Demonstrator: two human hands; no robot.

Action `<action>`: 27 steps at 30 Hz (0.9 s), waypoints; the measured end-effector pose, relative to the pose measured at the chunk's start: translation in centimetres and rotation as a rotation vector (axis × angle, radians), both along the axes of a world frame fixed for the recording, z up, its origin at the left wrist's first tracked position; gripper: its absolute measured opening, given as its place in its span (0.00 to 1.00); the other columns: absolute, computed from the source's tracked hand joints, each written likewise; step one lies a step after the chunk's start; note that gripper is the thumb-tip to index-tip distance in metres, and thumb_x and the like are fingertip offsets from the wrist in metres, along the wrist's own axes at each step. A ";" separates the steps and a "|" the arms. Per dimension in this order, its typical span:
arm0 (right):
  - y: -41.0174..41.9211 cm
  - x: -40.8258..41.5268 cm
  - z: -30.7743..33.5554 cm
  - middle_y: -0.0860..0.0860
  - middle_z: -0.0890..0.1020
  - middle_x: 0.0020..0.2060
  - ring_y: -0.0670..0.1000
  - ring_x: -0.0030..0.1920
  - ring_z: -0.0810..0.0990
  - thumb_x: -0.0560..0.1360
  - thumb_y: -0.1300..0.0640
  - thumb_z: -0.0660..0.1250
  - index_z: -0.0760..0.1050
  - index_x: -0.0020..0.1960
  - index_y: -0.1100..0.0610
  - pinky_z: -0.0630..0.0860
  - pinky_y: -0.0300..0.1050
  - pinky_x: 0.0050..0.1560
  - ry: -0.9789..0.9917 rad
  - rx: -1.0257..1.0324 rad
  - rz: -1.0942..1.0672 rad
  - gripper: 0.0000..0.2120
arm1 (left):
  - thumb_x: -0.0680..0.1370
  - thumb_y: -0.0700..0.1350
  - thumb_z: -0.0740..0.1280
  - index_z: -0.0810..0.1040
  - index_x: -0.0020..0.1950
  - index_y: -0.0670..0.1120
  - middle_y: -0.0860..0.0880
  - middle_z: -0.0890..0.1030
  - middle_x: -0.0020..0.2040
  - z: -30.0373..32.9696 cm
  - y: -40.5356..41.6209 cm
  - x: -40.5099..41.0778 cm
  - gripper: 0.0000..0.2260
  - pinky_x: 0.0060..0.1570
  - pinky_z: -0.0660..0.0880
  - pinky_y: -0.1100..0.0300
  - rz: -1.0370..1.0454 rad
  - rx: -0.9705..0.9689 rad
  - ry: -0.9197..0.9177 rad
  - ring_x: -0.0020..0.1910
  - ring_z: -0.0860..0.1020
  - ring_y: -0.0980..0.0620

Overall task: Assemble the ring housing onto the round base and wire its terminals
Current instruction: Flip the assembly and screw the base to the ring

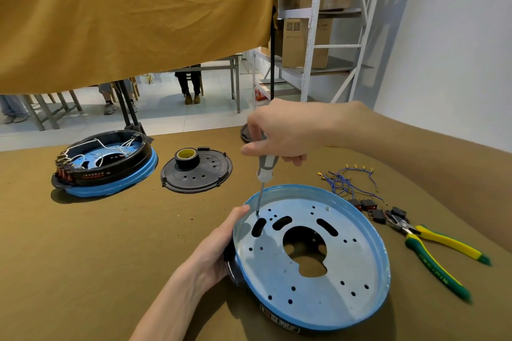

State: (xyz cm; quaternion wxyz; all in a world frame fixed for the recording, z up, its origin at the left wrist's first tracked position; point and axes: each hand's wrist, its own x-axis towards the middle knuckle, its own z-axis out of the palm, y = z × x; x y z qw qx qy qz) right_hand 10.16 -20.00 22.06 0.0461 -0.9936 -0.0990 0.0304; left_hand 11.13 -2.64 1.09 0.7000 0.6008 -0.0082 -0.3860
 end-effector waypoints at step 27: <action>0.1 -0.4 -0.3 0.51 0.83 0.38 0.43 0.24 0.80 0.77 0.48 0.73 0.68 0.55 0.51 0.78 0.41 0.25 0.005 0.040 0.032 0.16 | 0.71 0.67 0.72 0.89 0.47 0.49 0.41 0.87 0.53 0.1 -0.1 -0.1 0.22 0.44 0.84 0.54 0.004 0.007 -0.017 0.46 0.87 0.44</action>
